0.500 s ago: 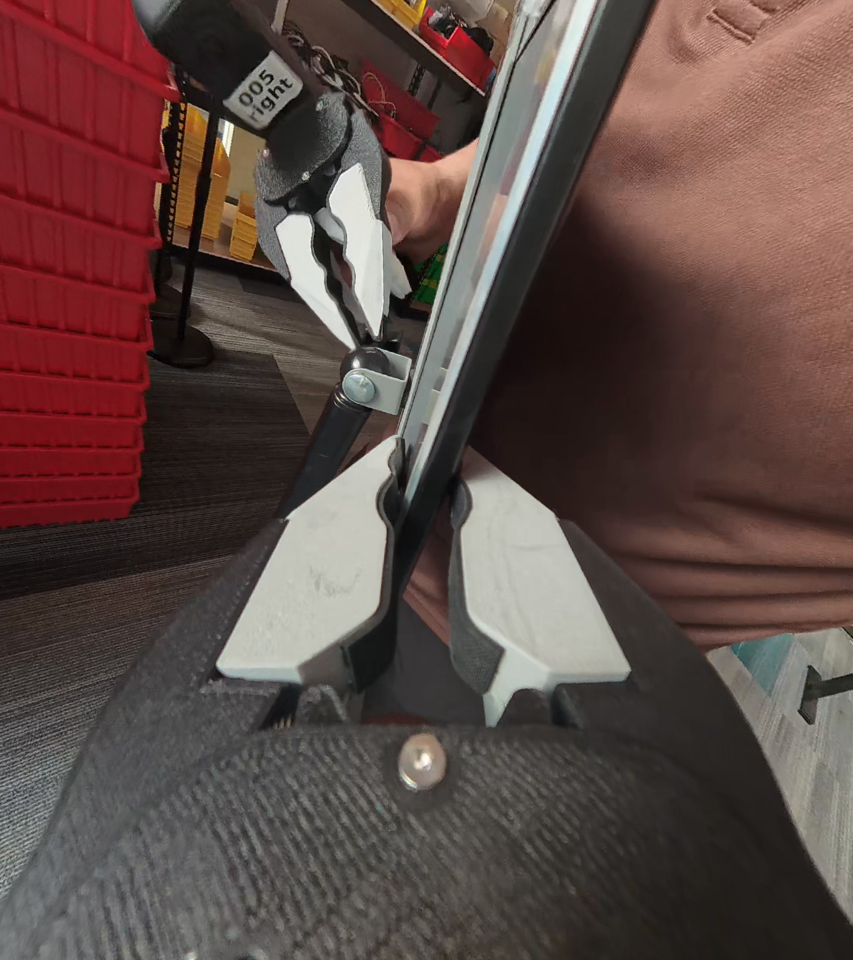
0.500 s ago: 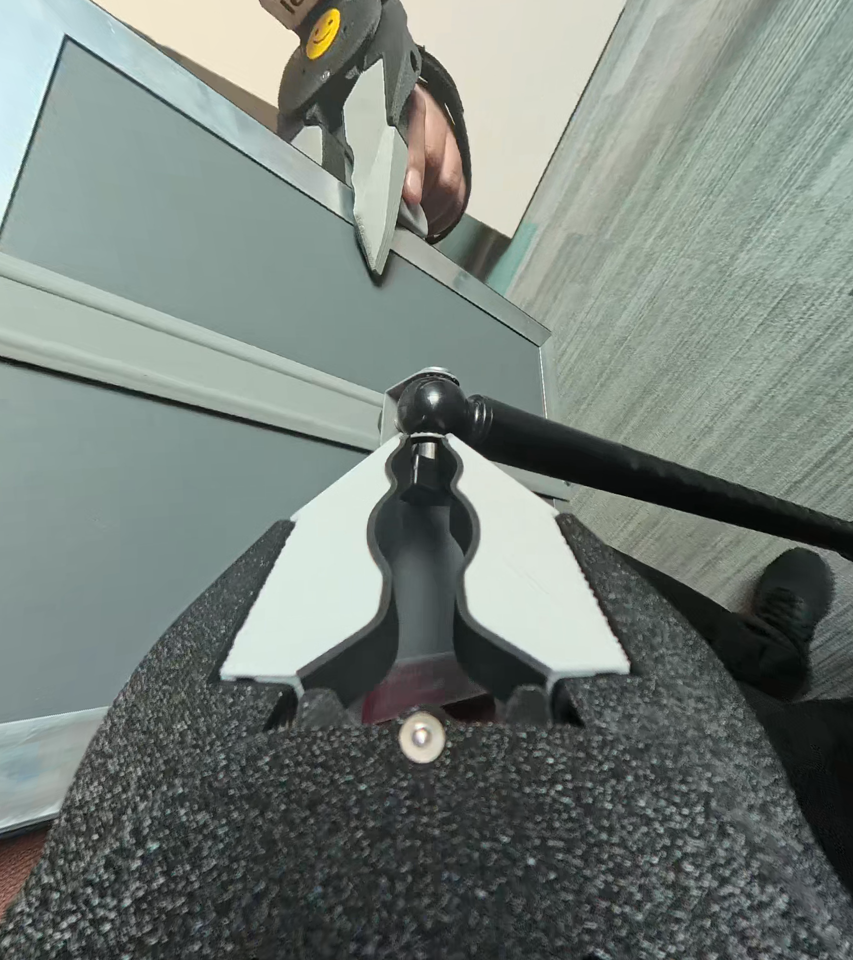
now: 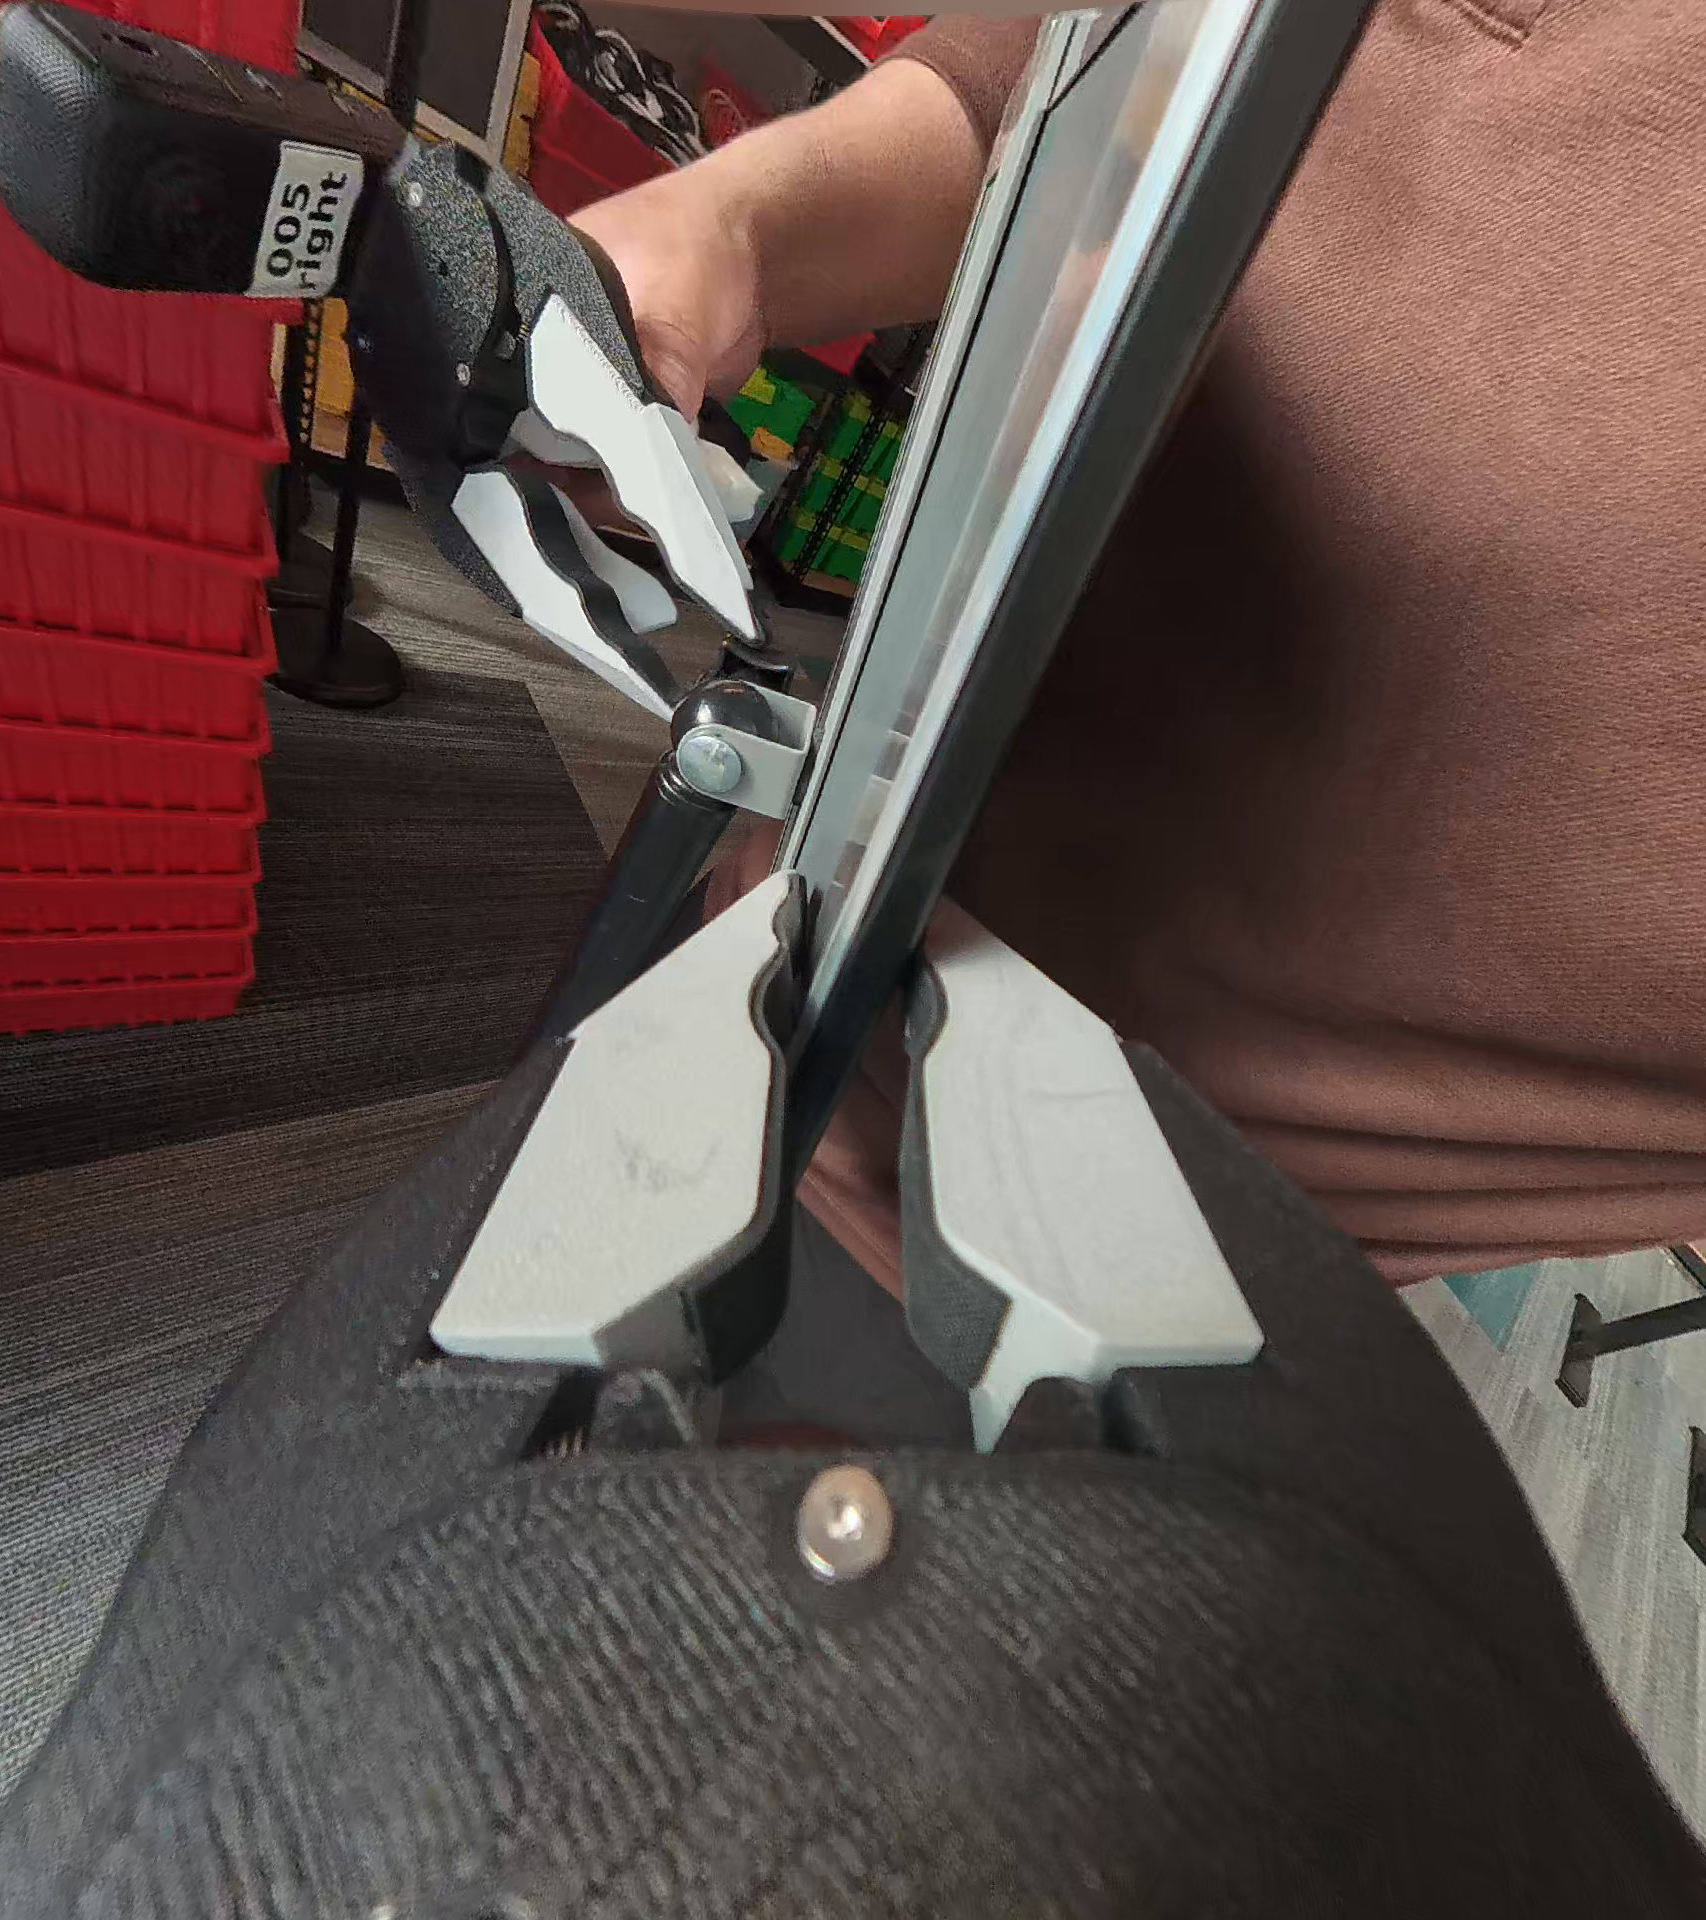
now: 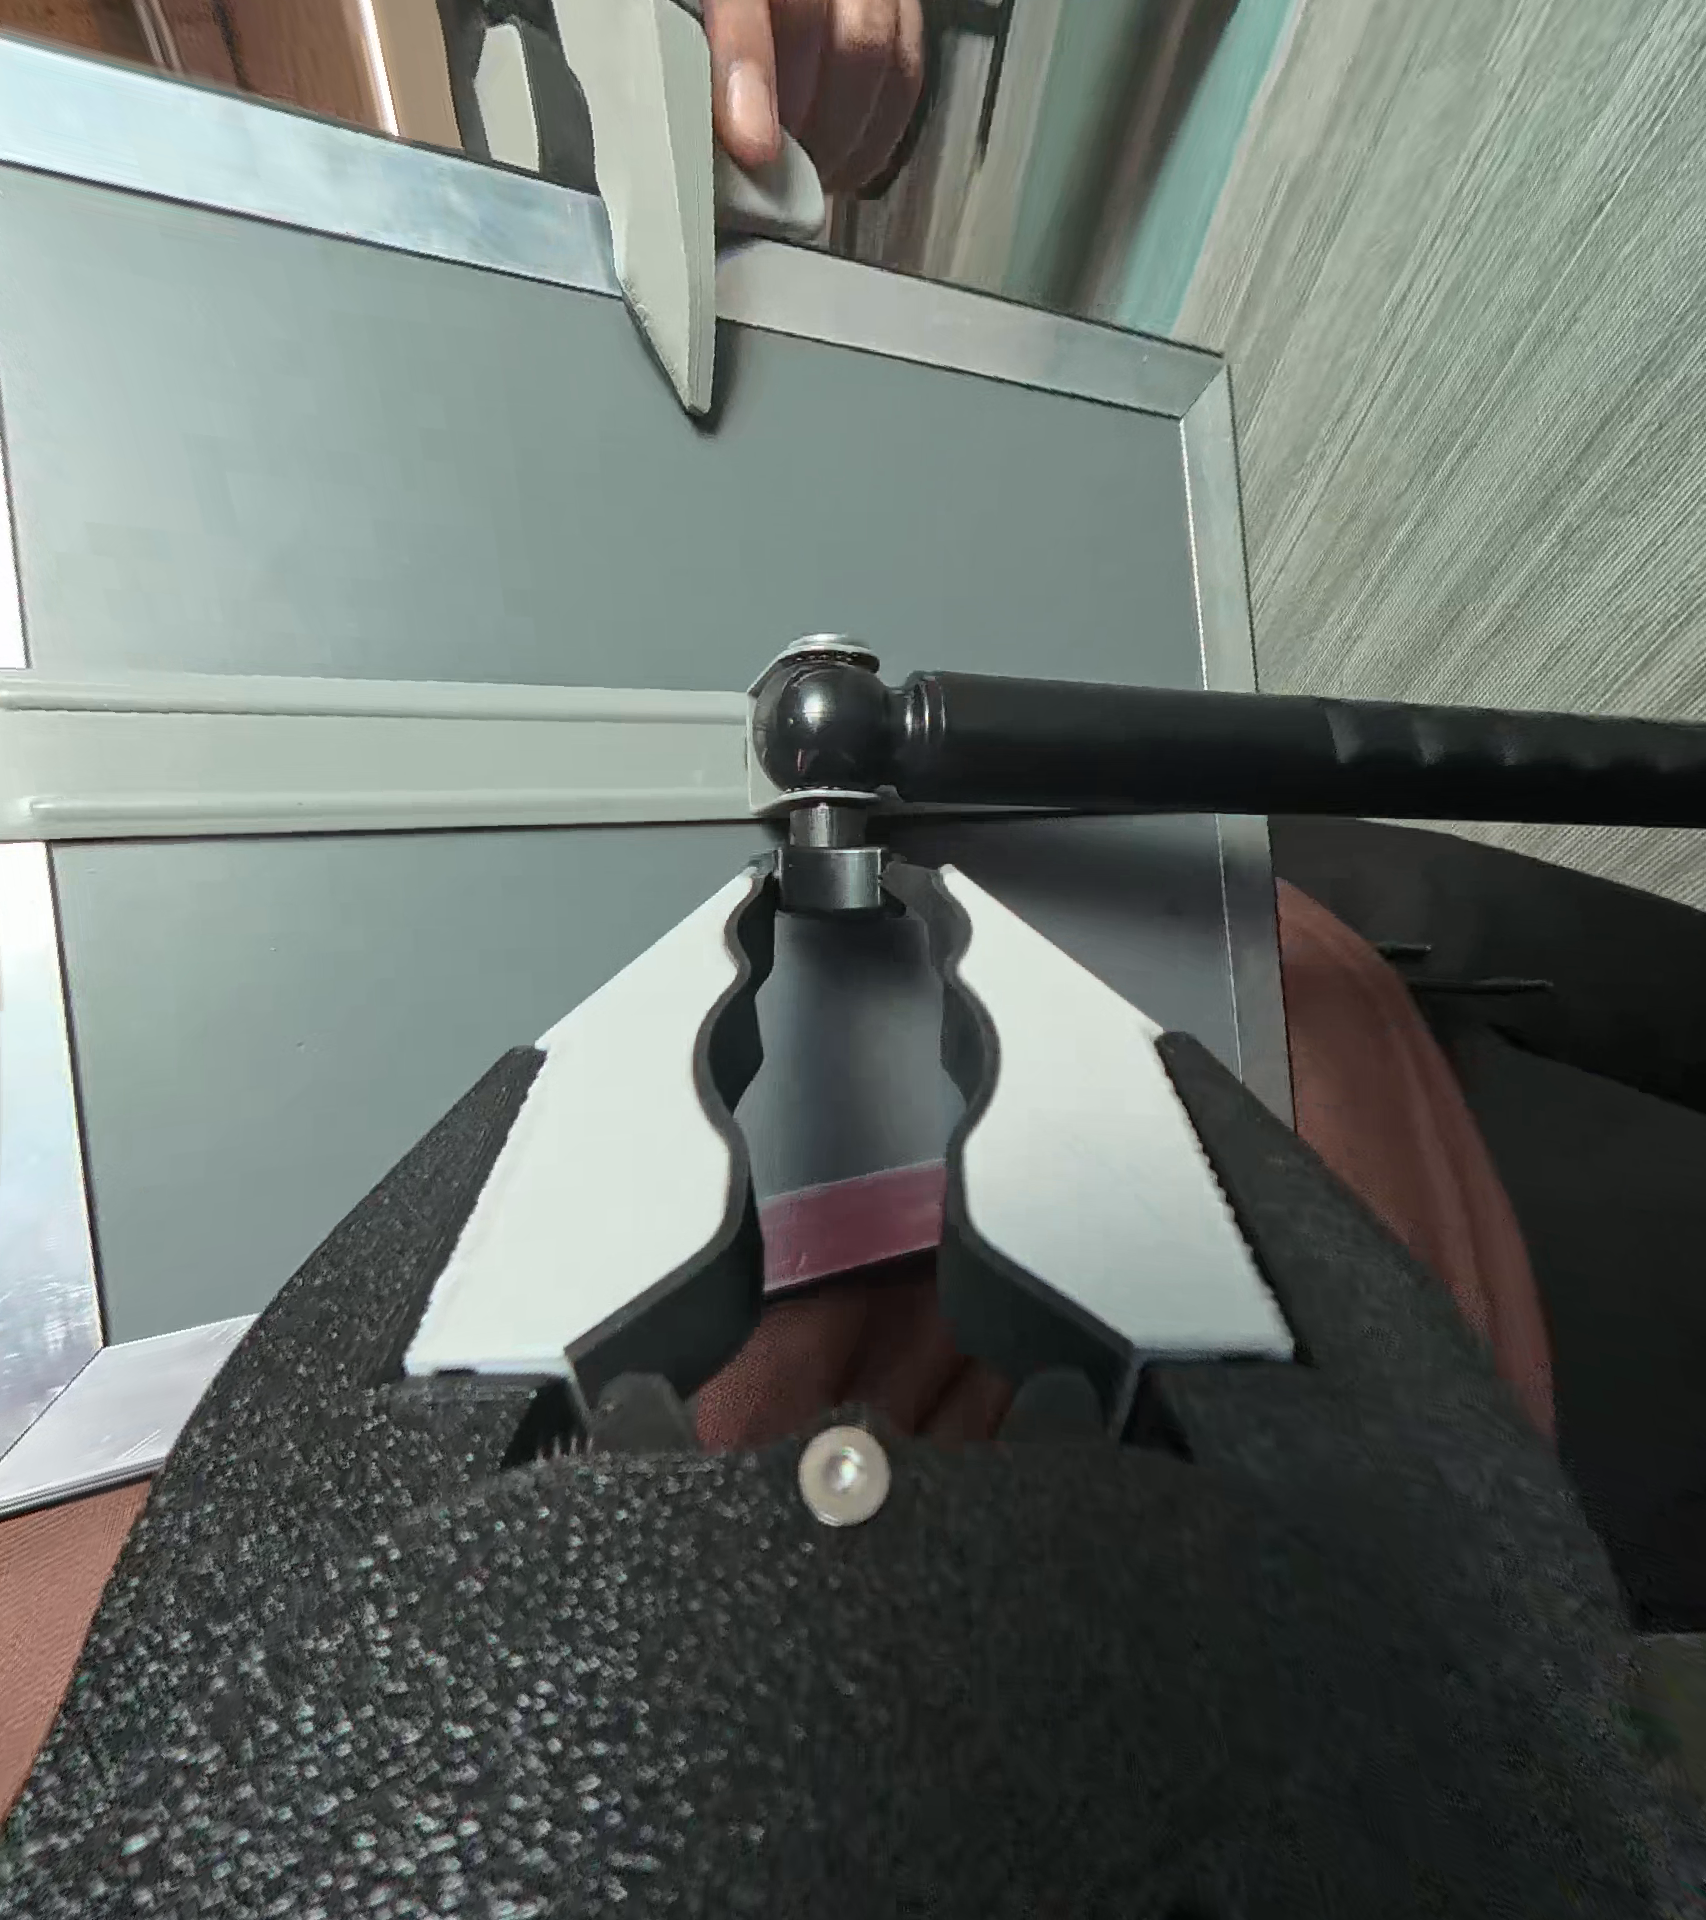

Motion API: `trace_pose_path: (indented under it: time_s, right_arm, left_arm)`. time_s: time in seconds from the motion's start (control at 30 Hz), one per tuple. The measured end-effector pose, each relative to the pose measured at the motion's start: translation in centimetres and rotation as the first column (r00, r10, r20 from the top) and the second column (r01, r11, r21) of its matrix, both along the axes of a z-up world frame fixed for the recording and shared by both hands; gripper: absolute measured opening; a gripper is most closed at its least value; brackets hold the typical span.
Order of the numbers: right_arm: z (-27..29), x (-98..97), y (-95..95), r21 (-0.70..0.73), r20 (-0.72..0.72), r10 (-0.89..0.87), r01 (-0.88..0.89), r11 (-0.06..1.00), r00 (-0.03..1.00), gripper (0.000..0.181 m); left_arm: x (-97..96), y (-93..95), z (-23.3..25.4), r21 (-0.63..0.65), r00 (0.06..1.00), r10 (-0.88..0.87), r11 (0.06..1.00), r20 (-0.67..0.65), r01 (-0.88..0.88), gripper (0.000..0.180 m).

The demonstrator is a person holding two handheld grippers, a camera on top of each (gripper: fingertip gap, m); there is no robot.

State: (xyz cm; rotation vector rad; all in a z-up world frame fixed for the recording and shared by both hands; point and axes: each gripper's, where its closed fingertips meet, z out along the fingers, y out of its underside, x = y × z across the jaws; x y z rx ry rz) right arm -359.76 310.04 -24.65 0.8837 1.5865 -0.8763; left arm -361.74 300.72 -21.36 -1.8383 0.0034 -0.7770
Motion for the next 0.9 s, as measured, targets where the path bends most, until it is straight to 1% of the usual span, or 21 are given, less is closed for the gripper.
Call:
trace_pose_path:
  time_s: [0.03, 0.07, 0.1, 0.2, 0.23, 0.33, 0.5, 0.63, 0.73, 0.8, 0.9]
  right_arm:
    - [-0.2, 0.1, 0.1, 0.016, -0.010, 0.035, -0.035, 0.999, 0.999, 0.030]
    - [-0.6, 0.0, 0.3, 0.046, -0.037, 0.064, -0.062, 0.997, 0.997, 0.037]
    - [-0.6, -0.2, 0.3, 0.058, -0.059, 0.083, -0.080, 0.995, 0.995, 0.041]
    - [-0.1, -0.2, 0.0, 0.040, -0.061, 0.132, -0.130, 0.991, 0.989, 0.029]
    - [-0.1, 0.0, 0.0, 0.039, -0.052, 0.158, -0.156, 0.987, 0.986, 0.028]
    - [-0.3, 0.3, -0.1, 0.049, -0.036, 0.210, -0.208, 0.977, 0.977, 0.036]
    - [0.4, 1.0, -0.6, -0.029, 0.042, 0.241, -0.240, 0.970, 0.970, 0.027]
    - [0.4, 0.9, -0.8, -0.089, 0.059, 0.243, -0.237, 0.967, 0.968, 0.025]
    - [0.4, 1.2, -0.9, -0.157, 0.099, 0.246, -0.229, 0.961, 0.964, 0.025]
    - [0.5, 1.1, -1.0, -0.218, 0.161, 0.243, -0.205, 0.954, 0.957, 0.025]
    - [0.6, 1.0, -1.2, -0.344, 0.324, 0.254, -0.137, 0.929, 0.911, 0.025]
  left_arm:
    - [0.0, 0.0, 0.0, -0.005, 1.000, 0.003, 1.000, -0.001, -0.003, 0.016]
    - [0.0, 0.0, 0.0, -0.010, 1.000, 0.008, 1.000, 0.000, -0.008, 0.016]
    - [0.0, 0.0, 0.0, -0.013, 1.000, 0.012, 1.000, 0.002, -0.012, 0.016]
    - [0.0, -0.1, -0.1, -0.020, 1.000, 0.017, 1.000, 0.000, -0.017, 0.016]
    - [0.1, 0.0, -0.1, -0.020, 1.000, 0.017, 1.000, -0.002, -0.018, 0.016]
    - [0.0, 0.0, -0.1, -0.021, 1.000, 0.020, 1.000, -0.004, -0.020, 0.016]
    - [0.1, -0.2, -0.2, -0.041, 1.000, 0.017, 0.999, -0.013, -0.018, 0.016]
    - [0.1, -0.4, -0.3, -0.047, 1.000, 0.022, 0.999, -0.011, -0.022, 0.016]
    - [0.3, -0.4, -0.2, -0.042, 1.000, 0.016, 0.999, -0.007, -0.016, 0.015]
    - [0.1, -0.4, -0.1, -0.044, 0.999, 0.032, 0.999, -0.001, -0.032, 0.014]
    - [0.3, -0.7, -0.2, -0.060, 1.000, 0.022, 0.998, 0.003, -0.022, 0.015]
